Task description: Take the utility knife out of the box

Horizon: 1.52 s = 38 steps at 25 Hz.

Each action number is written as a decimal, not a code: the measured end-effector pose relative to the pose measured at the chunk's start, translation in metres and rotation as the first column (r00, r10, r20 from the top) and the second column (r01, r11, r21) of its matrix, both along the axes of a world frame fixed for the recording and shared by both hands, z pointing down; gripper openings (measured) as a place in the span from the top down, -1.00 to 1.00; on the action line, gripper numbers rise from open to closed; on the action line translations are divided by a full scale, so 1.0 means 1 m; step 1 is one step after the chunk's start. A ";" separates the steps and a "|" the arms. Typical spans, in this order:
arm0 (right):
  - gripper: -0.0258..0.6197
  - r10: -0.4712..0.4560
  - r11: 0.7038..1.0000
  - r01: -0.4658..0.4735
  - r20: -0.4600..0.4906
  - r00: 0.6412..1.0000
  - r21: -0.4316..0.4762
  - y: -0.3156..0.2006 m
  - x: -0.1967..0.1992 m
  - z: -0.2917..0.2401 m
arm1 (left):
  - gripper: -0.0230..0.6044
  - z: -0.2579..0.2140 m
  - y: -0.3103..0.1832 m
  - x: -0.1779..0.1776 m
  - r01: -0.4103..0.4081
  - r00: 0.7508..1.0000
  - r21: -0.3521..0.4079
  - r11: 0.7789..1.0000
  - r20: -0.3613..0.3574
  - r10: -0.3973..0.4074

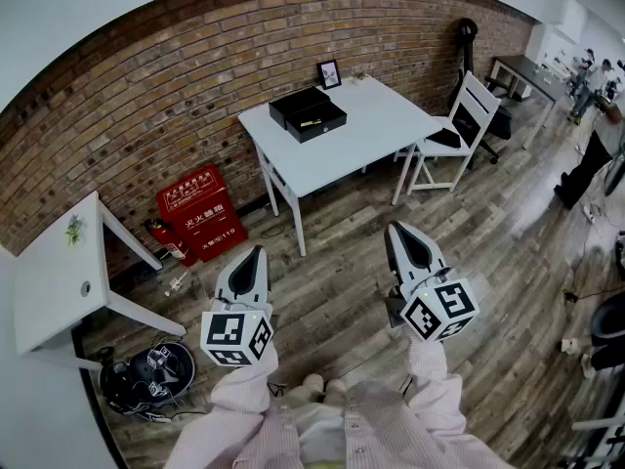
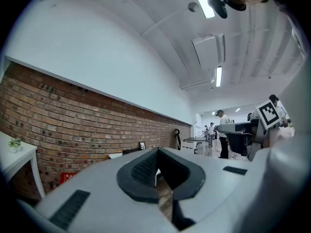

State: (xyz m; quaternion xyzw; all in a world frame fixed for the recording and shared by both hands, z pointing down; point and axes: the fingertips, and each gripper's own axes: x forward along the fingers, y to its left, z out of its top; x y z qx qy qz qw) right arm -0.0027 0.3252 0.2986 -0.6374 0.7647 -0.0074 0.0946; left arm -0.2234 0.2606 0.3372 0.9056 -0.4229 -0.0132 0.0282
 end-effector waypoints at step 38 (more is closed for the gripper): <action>0.54 -0.019 0.998 0.023 0.073 0.997 -0.059 -0.025 0.055 0.053 | 0.95 0.036 -0.016 0.042 0.052 0.999 -0.073 0.996 0.016 -0.051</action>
